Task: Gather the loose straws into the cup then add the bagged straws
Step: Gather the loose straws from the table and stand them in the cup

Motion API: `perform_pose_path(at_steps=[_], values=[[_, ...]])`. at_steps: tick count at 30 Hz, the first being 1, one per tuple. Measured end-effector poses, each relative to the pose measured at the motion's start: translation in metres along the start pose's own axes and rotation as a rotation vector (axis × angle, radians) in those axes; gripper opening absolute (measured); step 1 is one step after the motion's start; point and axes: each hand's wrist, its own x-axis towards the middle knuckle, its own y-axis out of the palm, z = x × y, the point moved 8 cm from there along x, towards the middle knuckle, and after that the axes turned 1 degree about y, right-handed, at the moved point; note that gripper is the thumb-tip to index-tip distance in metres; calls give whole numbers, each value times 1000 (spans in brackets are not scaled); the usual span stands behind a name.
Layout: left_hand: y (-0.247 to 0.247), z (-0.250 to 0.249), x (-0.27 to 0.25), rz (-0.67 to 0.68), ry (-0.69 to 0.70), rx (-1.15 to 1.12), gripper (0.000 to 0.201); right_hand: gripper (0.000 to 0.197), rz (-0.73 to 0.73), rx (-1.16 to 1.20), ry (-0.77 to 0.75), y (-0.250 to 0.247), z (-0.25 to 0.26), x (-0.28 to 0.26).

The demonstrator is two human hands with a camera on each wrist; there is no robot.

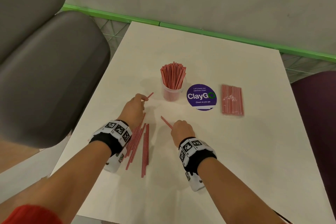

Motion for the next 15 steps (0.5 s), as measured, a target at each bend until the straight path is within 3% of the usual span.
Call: perform_pose_path(at_steps=[4,7,10,13,15], values=[[-5,0,-4,-142,-57,-397,22,26,38,188,68,-3,-4,1],[-1,0,-6,-142,-150,-627,19,28,-7,484,96,-10,-10,4],[18,-4,-13,30,-255,-598,37,28,-70,827,72,-26,-4,7],[39,-25,-25,267,-230,-596,49,37,-116,1100,28,-40,13,11],[47,-33,-32,317,-245,-705,52,37,-97,1227,43,-40,24,10]])
